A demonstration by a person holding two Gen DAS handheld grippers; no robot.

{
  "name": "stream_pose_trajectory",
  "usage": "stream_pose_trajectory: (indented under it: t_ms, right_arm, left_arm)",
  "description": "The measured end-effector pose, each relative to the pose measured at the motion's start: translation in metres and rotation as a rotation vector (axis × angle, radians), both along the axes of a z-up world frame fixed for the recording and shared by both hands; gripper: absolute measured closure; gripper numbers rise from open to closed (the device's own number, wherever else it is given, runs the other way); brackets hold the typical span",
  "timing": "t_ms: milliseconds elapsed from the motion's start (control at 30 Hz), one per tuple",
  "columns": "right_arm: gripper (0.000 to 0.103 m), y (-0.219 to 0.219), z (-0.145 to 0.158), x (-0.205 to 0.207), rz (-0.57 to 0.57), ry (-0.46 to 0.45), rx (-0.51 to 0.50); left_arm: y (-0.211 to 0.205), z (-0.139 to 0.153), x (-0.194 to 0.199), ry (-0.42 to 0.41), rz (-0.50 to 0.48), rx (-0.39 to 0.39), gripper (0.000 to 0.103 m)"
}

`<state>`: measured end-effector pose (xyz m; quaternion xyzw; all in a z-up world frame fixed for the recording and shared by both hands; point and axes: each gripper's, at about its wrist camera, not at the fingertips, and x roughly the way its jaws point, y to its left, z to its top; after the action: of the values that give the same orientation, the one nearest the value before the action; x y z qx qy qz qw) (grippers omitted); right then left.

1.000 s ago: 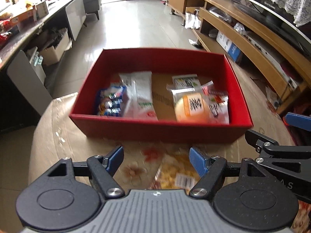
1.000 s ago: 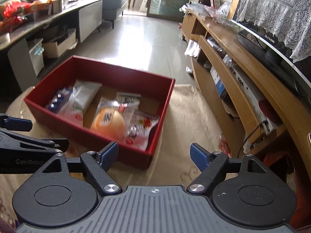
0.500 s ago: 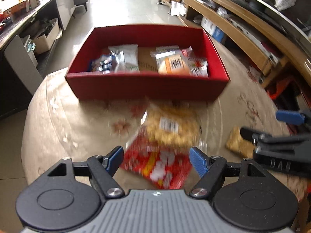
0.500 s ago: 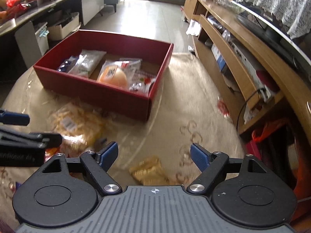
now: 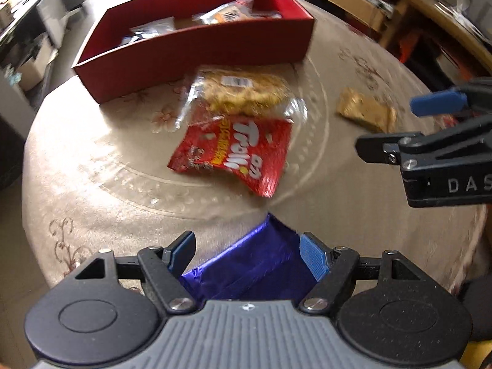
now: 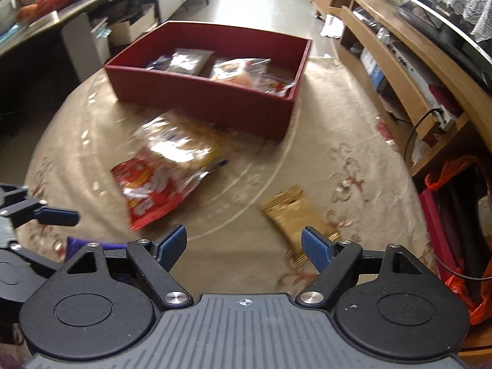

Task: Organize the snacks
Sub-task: 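Move back to the table and grasp the dark blue bar packet with the left gripper, then grasp the gold square packet with the right gripper while the left holds the blue packet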

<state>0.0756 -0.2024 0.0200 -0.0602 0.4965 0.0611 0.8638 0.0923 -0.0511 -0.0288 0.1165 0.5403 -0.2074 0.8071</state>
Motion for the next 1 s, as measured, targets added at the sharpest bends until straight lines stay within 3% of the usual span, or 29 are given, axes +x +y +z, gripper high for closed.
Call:
stream_pose_trajectory:
  t_ms: [267,533,733,867,1000]
  right_arm:
    - [0.016,0.008,-0.004,0.001,0.002,0.038,0.038]
    - [0.016,0.009,-0.009,0.003,-0.005,0.059,0.038]
    - [0.016,-0.014,-0.005,0.01,-0.063,0.048,0.049]
    - [0.015,-0.044,-0.005,0.019,-0.136,0.047,0.043]
    - [0.015,-0.068,-0.013,0.034,-0.219,0.067,0.012]
  left_arm:
    - [-0.003,-0.013,-0.004,0.074,-0.205,-0.008,0.032]
    - [-0.002,-0.019,-0.014,0.068,-0.328,0.021,0.024]
    - [-0.013,-0.027,-0.022,0.038,-0.331,0.094,0.02]
    - [-0.018,-0.022,-0.031,0.034,-0.27,0.075,0.036]
    - [-0.02,-0.021,-0.027,0.05,-0.188,0.055,0.04]
